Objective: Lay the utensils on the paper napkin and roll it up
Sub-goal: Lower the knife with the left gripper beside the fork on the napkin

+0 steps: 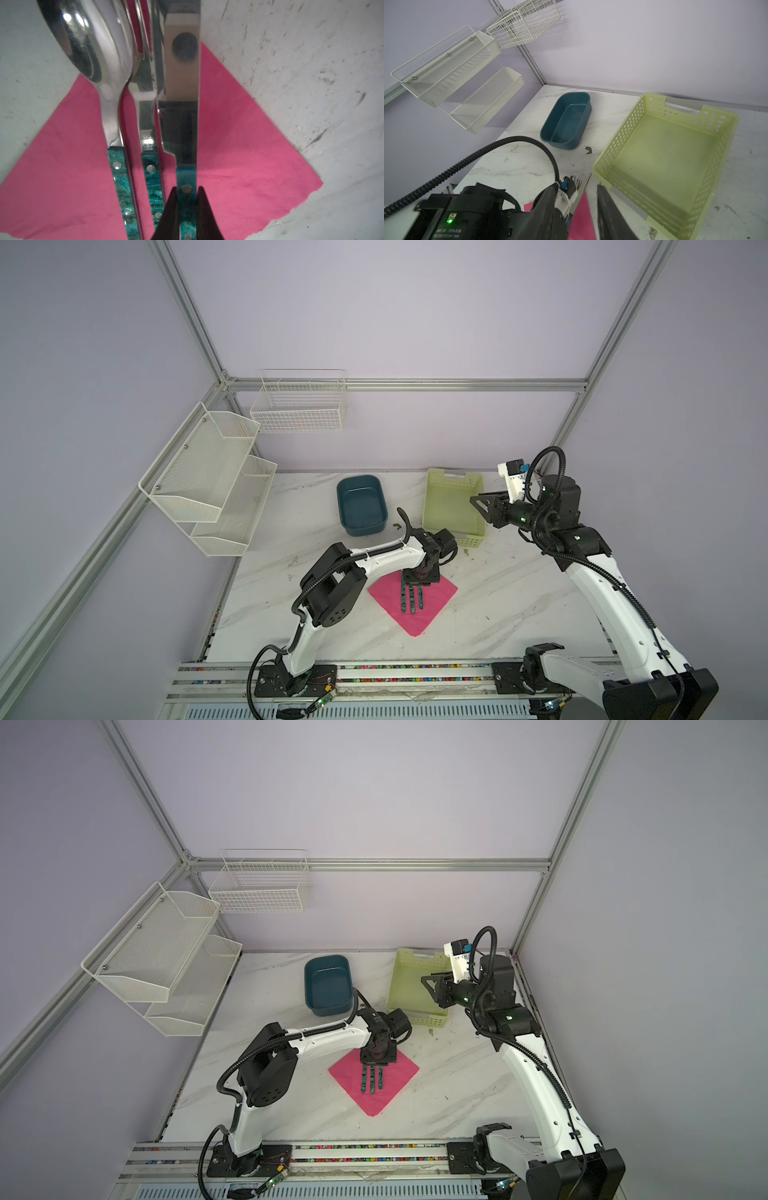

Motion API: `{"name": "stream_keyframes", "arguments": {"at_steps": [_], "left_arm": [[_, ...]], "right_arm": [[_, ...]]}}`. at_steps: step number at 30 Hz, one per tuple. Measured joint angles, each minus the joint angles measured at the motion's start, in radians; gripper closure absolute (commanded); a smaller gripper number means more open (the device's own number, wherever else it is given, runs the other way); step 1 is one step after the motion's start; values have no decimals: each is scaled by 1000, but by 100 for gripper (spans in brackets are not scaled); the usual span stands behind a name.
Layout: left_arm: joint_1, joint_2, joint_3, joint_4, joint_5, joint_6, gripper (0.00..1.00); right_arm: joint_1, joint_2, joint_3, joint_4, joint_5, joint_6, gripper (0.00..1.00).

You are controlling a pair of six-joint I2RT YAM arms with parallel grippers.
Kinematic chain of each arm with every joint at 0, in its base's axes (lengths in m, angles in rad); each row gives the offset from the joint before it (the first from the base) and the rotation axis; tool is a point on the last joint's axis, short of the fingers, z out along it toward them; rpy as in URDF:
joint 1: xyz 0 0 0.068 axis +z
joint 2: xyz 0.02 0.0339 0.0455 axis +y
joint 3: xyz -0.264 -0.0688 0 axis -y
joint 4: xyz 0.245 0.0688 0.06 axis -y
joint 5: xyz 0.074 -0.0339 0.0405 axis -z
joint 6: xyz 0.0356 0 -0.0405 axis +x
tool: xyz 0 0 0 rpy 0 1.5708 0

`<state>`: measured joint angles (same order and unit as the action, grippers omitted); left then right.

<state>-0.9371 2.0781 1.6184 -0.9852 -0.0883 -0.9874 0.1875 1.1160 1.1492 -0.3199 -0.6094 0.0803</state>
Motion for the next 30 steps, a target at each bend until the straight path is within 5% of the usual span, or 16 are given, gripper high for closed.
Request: {"name": "stream_keyframes", "arguments": {"at_steps": [30], "left_arm": [[1, 40, 16, -8, 6, -16, 99]], "right_arm": [[0, -32, -16, -3, 0, -8, 62]]}}
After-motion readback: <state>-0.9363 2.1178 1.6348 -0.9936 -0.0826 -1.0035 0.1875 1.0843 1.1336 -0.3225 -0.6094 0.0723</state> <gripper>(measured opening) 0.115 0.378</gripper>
